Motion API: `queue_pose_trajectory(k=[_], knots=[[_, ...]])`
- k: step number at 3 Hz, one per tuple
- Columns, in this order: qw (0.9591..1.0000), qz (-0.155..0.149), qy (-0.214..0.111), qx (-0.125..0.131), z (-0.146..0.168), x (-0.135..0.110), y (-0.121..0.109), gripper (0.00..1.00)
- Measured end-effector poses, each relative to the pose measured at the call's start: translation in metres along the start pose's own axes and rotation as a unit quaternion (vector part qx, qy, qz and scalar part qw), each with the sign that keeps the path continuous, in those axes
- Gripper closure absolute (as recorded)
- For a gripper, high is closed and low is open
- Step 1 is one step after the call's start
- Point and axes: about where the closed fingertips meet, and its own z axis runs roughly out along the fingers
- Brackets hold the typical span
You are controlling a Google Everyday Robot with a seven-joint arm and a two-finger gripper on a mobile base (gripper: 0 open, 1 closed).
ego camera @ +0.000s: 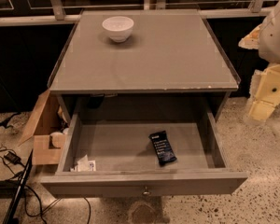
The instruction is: Pick rxbar blueberry from top drawer and place on counter
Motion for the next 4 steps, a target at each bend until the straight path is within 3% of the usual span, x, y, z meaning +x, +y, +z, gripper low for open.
queue_pose_trajectory(k=[1, 2, 3, 4], knots=[[1.0, 0.0, 0.0, 0.0, 0.0, 0.0, 0.0, 0.0], [1.0, 0.004, 0.0, 0.001, 0.001, 0.0, 0.0, 0.27], [0.9992, 0.04, -0.002, 0.007, 0.014, -0.003, 0.003, 0.5], [0.9949, 0.098, -0.02, 0.012, 0.043, -0.016, 0.016, 0.73]])
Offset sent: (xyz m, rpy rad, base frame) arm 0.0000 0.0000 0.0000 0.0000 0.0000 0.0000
